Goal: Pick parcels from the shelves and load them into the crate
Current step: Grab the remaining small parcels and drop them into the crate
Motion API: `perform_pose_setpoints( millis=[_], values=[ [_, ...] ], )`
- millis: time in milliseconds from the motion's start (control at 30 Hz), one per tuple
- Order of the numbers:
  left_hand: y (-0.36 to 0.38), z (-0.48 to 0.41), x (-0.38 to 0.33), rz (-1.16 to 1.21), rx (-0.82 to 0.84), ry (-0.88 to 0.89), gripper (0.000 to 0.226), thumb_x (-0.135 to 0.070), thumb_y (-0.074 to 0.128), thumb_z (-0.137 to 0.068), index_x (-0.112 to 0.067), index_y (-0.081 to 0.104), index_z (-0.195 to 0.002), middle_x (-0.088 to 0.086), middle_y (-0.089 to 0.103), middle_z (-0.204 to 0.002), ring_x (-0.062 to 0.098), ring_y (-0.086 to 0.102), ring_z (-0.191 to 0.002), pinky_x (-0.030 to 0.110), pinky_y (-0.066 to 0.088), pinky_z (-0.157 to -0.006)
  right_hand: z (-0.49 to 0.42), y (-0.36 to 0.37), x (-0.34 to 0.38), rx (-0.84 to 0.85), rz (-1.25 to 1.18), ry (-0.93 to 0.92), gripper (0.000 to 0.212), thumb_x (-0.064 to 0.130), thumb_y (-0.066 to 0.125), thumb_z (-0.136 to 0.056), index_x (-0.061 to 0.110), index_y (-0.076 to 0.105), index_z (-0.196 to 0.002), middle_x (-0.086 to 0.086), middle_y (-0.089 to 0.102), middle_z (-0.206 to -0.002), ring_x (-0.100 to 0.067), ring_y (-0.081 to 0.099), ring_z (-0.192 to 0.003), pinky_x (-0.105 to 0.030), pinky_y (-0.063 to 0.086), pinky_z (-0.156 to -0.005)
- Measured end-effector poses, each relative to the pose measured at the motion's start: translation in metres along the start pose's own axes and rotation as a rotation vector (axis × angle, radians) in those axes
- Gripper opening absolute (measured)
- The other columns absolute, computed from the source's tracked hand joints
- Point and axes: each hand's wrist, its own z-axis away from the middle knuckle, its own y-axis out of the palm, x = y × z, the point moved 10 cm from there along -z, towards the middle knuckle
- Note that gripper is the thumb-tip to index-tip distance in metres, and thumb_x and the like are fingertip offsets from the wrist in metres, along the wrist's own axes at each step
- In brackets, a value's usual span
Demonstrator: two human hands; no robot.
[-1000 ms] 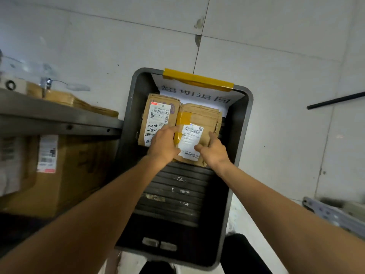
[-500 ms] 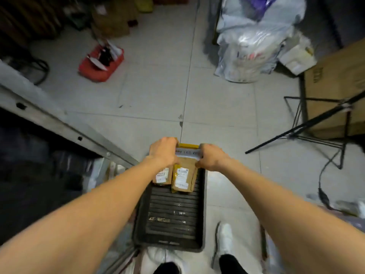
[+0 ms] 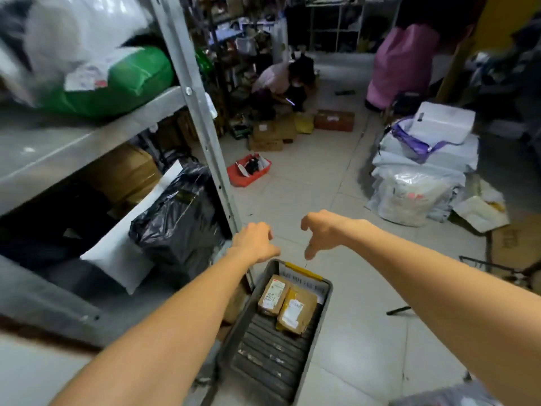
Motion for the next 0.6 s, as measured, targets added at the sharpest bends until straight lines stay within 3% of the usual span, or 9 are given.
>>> perform_pose_setpoints(
  millis=[200, 267, 367, 533, 600],
  values=[
    [-0.056, 0.134, 0.077, 0.142, -0.115, -0.229, 0.031, -0.043, 0.07, -0.079, -0.019, 0.069, -0.098, 0.005, 0.068, -0.102, 0.026, 0.064, -0.092, 0.035, 0.051, -0.079, 0.069, -0.01, 0.12, 0.025, 0.178, -0.218, 0.075, 0.049, 0.077, -0.074, 0.013, 0.05, -0.134, -0.008, 0.057, -0.127, -0.027, 0.056, -0.109, -0.039, 0.051, -0.092],
    [-0.07, 0.183, 0.11, 0.18, -0.156, -0.308, 0.028, -0.04, 0.07, -0.081, -0.017, 0.07, -0.097, 0.005, 0.069, -0.101, 0.026, 0.065, -0.093, 0.035, 0.053, -0.079, 0.096, -0.009, 0.174, 0.026, 0.264, -0.342, 0.067, 0.048, 0.076, -0.076, 0.013, 0.054, -0.129, -0.007, 0.059, -0.122, -0.025, 0.058, -0.105, -0.04, 0.052, -0.091],
    [-0.09, 0.266, 0.159, 0.203, -0.238, -0.423, 0.026, -0.038, 0.07, -0.082, -0.015, 0.07, -0.093, 0.005, 0.069, -0.097, 0.024, 0.065, -0.09, 0.03, 0.047, -0.068, 0.141, -0.005, 0.255, 0.003, 0.384, -0.505, 0.059, 0.048, 0.075, -0.076, 0.016, 0.059, -0.124, -0.004, 0.062, -0.116, -0.021, 0.059, -0.097, -0.037, 0.054, -0.085],
    [-0.108, 0.437, 0.241, 0.219, -0.381, -0.682, 0.045, -0.044, 0.071, -0.079, -0.019, 0.065, -0.115, 0.006, 0.063, -0.116, 0.028, 0.062, -0.103, 0.032, 0.048, -0.082, 0.233, 0.032, 0.387, -0.012, 0.456, -0.75, 0.077, 0.051, 0.076, -0.073, 0.019, 0.048, -0.137, -0.005, 0.053, -0.135, -0.026, 0.051, -0.12, -0.041, 0.044, -0.1],
    [-0.112, 0.508, 0.266, 0.227, -0.427, -0.792, 0.045, -0.043, 0.071, -0.079, -0.019, 0.064, -0.117, 0.007, 0.061, -0.12, 0.027, 0.061, -0.104, 0.031, 0.047, -0.081, 0.276, 0.057, 0.436, -0.006, 0.486, -0.837, 0.083, 0.054, 0.076, -0.072, 0.021, 0.043, -0.141, -0.003, 0.048, -0.14, -0.026, 0.048, -0.125, -0.043, 0.043, -0.102]
  ],
)
